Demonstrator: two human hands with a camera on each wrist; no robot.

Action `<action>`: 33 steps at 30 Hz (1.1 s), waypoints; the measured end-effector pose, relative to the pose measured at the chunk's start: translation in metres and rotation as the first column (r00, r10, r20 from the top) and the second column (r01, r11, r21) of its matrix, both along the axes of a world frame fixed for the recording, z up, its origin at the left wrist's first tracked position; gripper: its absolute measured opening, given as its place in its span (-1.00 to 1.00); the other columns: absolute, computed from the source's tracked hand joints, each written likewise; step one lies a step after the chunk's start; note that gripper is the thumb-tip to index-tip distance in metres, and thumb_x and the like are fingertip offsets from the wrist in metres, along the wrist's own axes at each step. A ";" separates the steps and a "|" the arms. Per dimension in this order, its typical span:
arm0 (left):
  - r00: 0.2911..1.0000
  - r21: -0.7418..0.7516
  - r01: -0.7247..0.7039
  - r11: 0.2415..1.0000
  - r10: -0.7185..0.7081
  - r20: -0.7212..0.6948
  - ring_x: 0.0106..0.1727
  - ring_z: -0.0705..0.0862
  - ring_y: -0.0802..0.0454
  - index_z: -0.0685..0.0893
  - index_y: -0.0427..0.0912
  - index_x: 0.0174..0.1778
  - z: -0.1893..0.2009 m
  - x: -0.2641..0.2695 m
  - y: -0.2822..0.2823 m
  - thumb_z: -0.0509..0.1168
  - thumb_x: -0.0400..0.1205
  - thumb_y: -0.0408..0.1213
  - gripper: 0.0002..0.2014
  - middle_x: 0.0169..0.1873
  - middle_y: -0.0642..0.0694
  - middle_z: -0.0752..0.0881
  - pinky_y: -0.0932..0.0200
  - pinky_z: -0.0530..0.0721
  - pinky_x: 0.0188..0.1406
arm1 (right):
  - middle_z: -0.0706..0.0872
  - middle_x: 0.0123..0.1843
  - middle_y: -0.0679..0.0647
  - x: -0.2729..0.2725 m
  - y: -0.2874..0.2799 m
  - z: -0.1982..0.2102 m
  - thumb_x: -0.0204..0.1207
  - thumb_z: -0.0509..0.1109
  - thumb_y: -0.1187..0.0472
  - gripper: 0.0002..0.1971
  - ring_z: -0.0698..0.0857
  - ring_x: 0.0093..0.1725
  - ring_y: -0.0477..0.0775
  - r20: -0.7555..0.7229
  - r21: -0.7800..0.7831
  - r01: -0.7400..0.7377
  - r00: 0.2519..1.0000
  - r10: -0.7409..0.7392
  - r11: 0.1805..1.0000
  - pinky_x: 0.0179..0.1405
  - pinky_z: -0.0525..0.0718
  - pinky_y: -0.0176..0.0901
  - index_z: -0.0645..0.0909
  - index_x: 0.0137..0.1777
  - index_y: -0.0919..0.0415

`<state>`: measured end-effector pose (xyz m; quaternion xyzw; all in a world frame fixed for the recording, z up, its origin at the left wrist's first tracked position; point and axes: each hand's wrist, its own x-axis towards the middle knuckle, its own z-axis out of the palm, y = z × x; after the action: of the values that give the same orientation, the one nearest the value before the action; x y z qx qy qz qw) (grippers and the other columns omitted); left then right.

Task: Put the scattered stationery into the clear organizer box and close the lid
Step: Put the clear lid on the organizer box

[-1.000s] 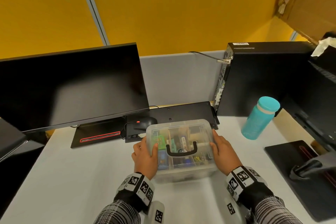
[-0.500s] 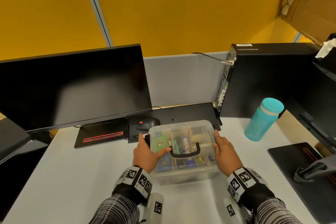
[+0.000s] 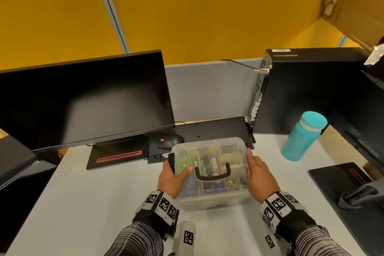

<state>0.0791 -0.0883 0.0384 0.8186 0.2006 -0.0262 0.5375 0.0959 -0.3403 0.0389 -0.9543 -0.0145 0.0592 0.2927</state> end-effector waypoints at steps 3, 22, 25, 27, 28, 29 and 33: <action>0.998 0.068 0.011 0.998 -0.015 0.065 0.07 0.63 0.02 0.38 -0.16 0.43 0.001 -0.001 -0.005 0.40 0.55 -0.11 -0.44 0.20 -0.12 0.66 0.17 0.59 0.07 | 0.47 0.41 0.20 -0.001 0.001 0.003 0.69 0.10 0.14 -0.40 0.49 0.34 0.15 -0.009 -0.032 -0.009 1.000 0.009 0.999 0.40 0.48 -0.02 -0.05 0.66 0.18; 0.977 0.005 0.069 0.998 -0.068 0.201 0.16 0.60 0.15 0.23 0.12 0.46 0.002 -0.006 -0.009 0.44 0.47 -0.02 -0.30 0.25 0.08 0.57 0.02 0.66 0.23 | 0.47 0.35 0.19 0.001 0.015 0.013 0.45 0.11 -0.41 -0.17 0.56 0.22 0.17 0.117 -0.220 0.130 0.987 -0.106 0.967 0.12 0.62 -0.02 0.02 0.59 0.04; 0.972 -0.025 0.080 0.996 -0.073 0.225 0.17 0.59 0.17 0.22 0.23 0.35 0.003 -0.006 -0.009 0.47 0.46 -0.10 -0.34 0.19 0.15 0.55 0.12 0.64 0.18 | 0.38 0.40 0.18 0.001 0.019 0.014 0.41 0.06 -0.47 -0.11 0.61 0.18 0.18 0.031 -0.226 0.097 0.995 -0.093 0.969 0.02 0.65 -0.03 -0.09 0.60 0.01; 0.968 -0.038 0.081 0.996 -0.070 0.240 0.16 0.60 0.18 0.22 0.24 0.33 0.003 -0.006 -0.009 0.48 0.46 -0.14 -0.34 0.17 0.16 0.55 0.22 0.63 0.12 | 0.31 0.47 0.19 0.006 0.021 0.014 0.31 0.05 -0.57 0.01 0.68 0.13 0.20 -0.047 -0.241 0.070 0.995 -0.084 0.968 -0.04 0.68 -0.03 -0.26 0.61 -0.06; 0.967 -0.042 0.082 0.996 -0.069 0.246 0.17 0.60 0.17 0.22 0.24 0.33 0.003 -0.006 -0.010 0.48 0.46 -0.15 -0.34 0.17 0.15 0.56 0.23 0.63 0.11 | 0.29 0.50 0.21 0.010 0.022 0.014 0.26 0.05 -0.61 0.06 0.69 0.14 0.22 -0.068 -0.255 0.062 0.994 -0.082 0.965 -0.02 0.69 0.01 -0.33 0.60 -0.10; 0.966 -0.046 0.083 0.996 -0.069 0.251 0.17 0.60 0.16 0.21 0.24 0.32 0.003 -0.006 -0.010 0.48 0.47 -0.16 -0.34 0.17 0.15 0.56 0.23 0.63 0.11 | 0.27 0.53 0.22 0.014 0.024 0.015 0.21 0.06 -0.63 0.09 0.68 0.18 0.25 -0.085 -0.262 0.059 0.993 -0.084 0.963 0.03 0.69 0.06 -0.37 0.59 -0.15; 0.964 -0.058 0.077 0.995 -0.060 0.259 0.17 0.60 0.15 0.20 0.24 0.32 0.003 -0.006 -0.010 0.47 0.48 -0.19 -0.34 0.17 0.13 0.56 0.20 0.65 0.13 | 0.27 0.54 0.24 0.016 0.024 0.011 0.18 0.15 -0.62 0.12 0.52 0.38 0.27 -0.044 -0.194 0.081 0.995 -0.091 0.978 0.24 0.61 0.18 -0.33 0.58 -0.16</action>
<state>0.0736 -0.0986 0.0410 0.8028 0.0998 0.0548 0.5852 0.1122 -0.3161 0.0494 -0.9758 0.0403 0.0726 0.2021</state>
